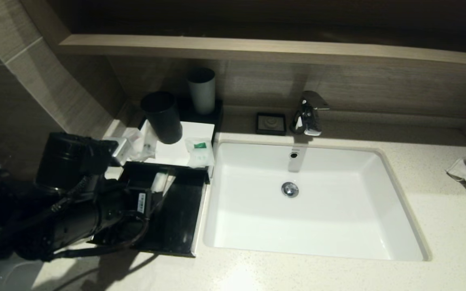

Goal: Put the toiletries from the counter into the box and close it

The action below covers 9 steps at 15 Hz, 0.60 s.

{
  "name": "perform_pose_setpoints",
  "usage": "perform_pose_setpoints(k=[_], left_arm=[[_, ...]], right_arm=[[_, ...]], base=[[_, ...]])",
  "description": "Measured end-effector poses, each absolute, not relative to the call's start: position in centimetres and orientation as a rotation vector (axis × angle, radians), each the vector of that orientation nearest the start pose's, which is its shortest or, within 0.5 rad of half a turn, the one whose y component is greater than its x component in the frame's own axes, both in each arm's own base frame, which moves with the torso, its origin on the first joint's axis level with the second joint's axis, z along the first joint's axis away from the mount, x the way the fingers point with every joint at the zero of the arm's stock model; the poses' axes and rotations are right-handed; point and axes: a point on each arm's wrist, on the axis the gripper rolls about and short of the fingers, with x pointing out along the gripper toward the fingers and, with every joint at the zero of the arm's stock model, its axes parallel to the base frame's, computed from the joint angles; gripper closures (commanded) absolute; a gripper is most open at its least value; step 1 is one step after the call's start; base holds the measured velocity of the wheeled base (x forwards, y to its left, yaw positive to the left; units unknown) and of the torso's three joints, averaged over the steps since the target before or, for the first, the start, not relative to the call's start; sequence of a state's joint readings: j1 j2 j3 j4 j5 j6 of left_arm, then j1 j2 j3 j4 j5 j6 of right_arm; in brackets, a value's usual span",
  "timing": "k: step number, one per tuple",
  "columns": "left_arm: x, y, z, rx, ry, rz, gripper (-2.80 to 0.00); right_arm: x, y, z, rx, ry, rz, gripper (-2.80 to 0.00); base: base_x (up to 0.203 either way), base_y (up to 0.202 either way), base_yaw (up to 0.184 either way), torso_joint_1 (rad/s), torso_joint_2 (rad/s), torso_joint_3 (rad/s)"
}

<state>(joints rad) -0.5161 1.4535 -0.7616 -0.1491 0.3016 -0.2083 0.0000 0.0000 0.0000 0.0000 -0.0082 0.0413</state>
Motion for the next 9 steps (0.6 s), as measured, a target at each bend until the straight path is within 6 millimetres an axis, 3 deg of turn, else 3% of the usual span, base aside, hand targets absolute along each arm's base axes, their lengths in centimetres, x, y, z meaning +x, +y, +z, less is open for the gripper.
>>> perform_pose_setpoints(k=[4,9], left_arm=[[21.1,-11.9,21.9,-0.036,0.431,-0.192,-2.8],[23.4,-14.2,24.1,-0.06,0.369,-0.225,-2.8]], right_arm=[[-2.3,0.0,7.5,0.041,0.0,-0.009,0.0],[-2.3,0.0,7.5,0.041,0.0,-0.008,0.0]], base=[[0.0,0.0,0.0,0.0,0.0,0.0],[0.0,0.0,0.0,0.0,0.0,0.0]])
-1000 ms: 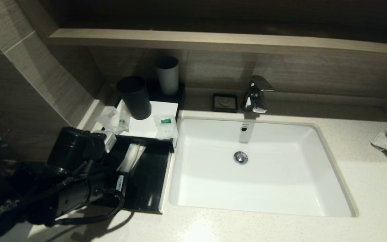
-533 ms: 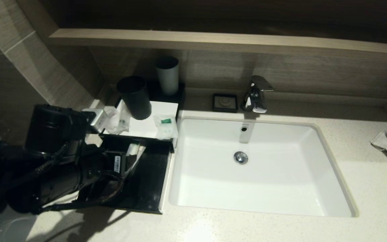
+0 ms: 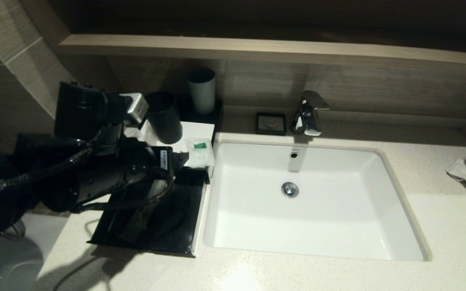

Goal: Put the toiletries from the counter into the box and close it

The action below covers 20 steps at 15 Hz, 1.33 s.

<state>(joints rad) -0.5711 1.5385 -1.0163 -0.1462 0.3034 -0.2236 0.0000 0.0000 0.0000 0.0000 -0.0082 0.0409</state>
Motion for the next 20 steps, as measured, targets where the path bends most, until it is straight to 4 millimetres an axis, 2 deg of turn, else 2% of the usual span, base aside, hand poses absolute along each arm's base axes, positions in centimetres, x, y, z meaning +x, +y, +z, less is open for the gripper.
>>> perform_pose_setpoints(k=[2,6,10,14,15,20], left_arm=[[24.4,-15.6,24.8,-0.065,0.349,-0.246,-2.8],[25.6,-18.0,23.9,-0.04,0.377,-0.282,-2.8],[26.5,-18.9,22.4,-0.012,0.411,-0.271,-2.8],[27.4,-19.6,21.9,0.004,0.421,-0.251,-2.8],[27.6,-19.8,21.8,0.006,0.422,-0.252,0.0],[28.2,-20.1,21.3,0.018,0.425,-0.223,0.0]], right_arm=[[-2.3,0.0,7.5,0.041,0.0,-0.008,0.0],[-2.3,0.0,7.5,0.041,0.0,-0.009,0.0],[-2.3,0.0,7.5,0.041,0.0,-0.009,0.0],[-2.3,0.0,7.5,0.041,0.0,-0.008,0.0],[-2.3,0.0,7.5,0.041,0.0,-0.009,0.0],[-2.3,0.0,7.5,0.041,0.0,-0.009,0.0]], base=[[0.0,0.0,0.0,0.0,0.0,0.0],[0.0,0.0,0.0,0.0,0.0,0.0],[0.0,0.0,0.0,0.0,0.0,0.0],[0.0,0.0,0.0,0.0,0.0,0.0],[0.0,0.0,0.0,0.0,0.0,0.0],[0.0,0.0,0.0,0.0,0.0,0.0]])
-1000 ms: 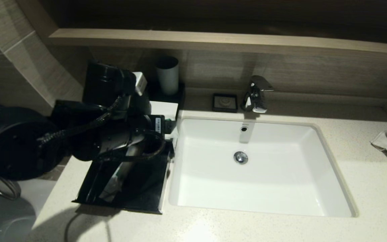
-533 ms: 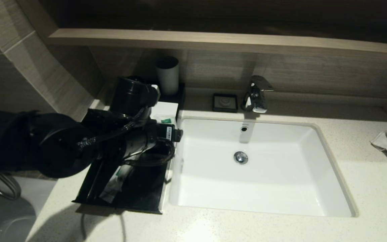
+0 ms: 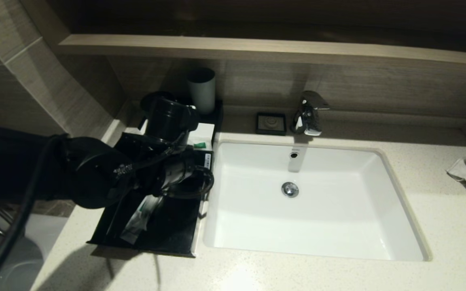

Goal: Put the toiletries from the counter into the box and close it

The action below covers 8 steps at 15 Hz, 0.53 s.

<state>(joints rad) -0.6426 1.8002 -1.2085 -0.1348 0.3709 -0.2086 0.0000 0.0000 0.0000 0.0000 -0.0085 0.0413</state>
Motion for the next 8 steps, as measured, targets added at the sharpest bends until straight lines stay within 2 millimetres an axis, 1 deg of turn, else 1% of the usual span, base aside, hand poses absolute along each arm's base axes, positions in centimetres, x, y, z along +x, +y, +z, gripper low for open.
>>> perform_pose_setpoints(k=[5,8], left_arm=[[28.19,-20.08,21.15,0.023,0.429,-0.222,0.0],[27.61,-19.65,21.7,0.018,0.419,-0.223,0.0]], right_arm=[[-2.28,-0.02,7.55,0.041,0.0,-0.008,0.0],[-2.28,-0.02,7.55,0.041,0.0,-0.009,0.0]], base=[[0.0,0.0,0.0,0.0,0.0,0.0],[0.0,0.0,0.0,0.0,0.0,0.0]])
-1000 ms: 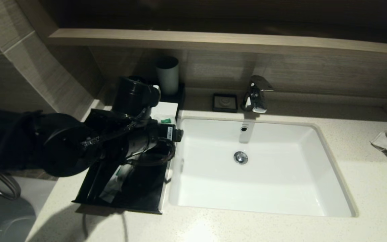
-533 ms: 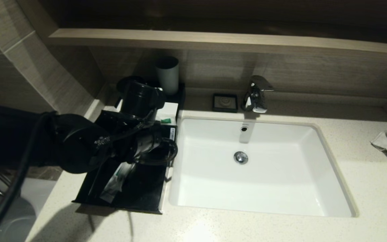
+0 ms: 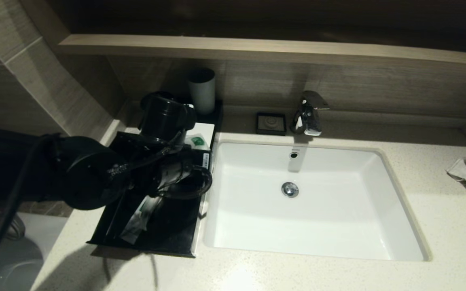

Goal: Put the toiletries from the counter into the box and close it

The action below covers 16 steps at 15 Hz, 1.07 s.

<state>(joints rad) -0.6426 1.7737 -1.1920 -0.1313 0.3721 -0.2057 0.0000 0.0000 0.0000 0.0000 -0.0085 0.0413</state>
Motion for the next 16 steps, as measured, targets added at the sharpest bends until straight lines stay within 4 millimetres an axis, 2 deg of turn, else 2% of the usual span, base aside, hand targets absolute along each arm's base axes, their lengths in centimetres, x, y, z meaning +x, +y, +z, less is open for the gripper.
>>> perform_pose_setpoints(k=[4,6,9,12,16], left_arm=[[25.5,-18.1,22.5,0.022,0.407,-0.227,0.0],[23.7,-16.8,22.8,0.028,0.411,-0.229,0.0],[20.9,-14.7,22.0,0.054,0.451,-0.233,0.0],[19.1,-13.4,19.6,0.088,0.521,-0.235,0.0],[18.5,-13.8,18.4,0.091,0.566,-0.285,0.0]], right_arm=[[-2.3,0.0,7.5,0.041,0.0,-0.008,0.0],[-2.3,0.0,7.5,0.041,0.0,-0.008,0.0],[-2.3,0.0,7.5,0.041,0.0,-0.009,0.0],[-2.3,0.0,7.5,0.041,0.0,-0.008,0.0],[-2.3,0.0,7.5,0.041,0.0,-0.009,0.0]], base=[[0.0,0.0,0.0,0.0,0.0,0.0],[0.0,0.0,0.0,0.0,0.0,0.0],[0.0,0.0,0.0,0.0,0.0,0.0],[0.0,0.0,0.0,0.0,0.0,0.0],[0.0,0.0,0.0,0.0,0.0,0.0]])
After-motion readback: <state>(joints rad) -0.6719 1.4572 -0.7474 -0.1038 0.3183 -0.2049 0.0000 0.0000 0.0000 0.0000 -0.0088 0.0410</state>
